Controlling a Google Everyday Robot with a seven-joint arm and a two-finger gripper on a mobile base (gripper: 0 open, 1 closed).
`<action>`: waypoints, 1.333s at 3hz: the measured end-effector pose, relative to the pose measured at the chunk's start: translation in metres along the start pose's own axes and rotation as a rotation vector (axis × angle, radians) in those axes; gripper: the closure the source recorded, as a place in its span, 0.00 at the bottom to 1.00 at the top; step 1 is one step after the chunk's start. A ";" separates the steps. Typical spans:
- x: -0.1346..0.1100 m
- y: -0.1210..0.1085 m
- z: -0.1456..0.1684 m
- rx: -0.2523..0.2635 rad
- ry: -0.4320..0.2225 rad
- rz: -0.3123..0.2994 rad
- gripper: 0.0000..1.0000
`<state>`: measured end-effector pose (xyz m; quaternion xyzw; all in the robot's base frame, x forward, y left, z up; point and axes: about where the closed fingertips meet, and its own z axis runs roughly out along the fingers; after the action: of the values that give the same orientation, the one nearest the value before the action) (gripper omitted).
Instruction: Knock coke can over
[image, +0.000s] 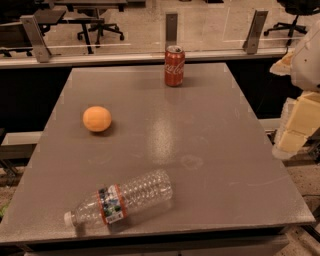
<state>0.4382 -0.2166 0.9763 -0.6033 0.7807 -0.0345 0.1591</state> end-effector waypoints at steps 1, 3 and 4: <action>-0.003 -0.005 0.000 0.002 0.002 -0.002 0.00; -0.031 -0.052 0.033 0.037 -0.068 0.030 0.00; -0.054 -0.088 0.056 0.074 -0.151 0.074 0.00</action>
Offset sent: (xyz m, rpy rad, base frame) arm 0.0616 0.0179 -0.0112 0.0591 -0.0285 -0.0130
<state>0.5486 -0.1812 0.9562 -0.5686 0.7865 -0.0117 0.2408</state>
